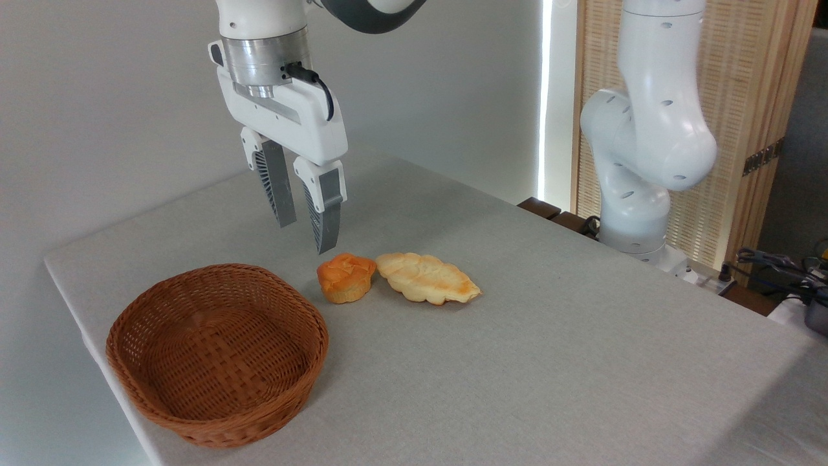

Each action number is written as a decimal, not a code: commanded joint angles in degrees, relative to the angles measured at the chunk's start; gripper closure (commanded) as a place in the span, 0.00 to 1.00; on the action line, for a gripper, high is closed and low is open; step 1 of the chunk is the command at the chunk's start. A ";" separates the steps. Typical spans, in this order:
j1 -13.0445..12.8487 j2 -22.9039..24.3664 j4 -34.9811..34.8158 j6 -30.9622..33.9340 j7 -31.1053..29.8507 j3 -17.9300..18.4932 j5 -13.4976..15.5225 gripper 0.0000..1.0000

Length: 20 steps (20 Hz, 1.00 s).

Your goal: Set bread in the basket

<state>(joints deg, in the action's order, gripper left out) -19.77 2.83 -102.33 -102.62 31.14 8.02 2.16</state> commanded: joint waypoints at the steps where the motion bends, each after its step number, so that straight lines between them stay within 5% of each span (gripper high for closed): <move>1: -0.27 -0.10 0.72 1.19 -0.03 0.25 -0.67 0.00; 14: -0.71 -0.28 -0.15 1.11 0.24 0.16 0.12 0.00; 20: -2.82 1.30 -8.40 -0.65 1.90 0.07 0.12 0.00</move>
<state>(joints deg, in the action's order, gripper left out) -21.23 2.79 -106.37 -102.59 31.22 7.73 2.17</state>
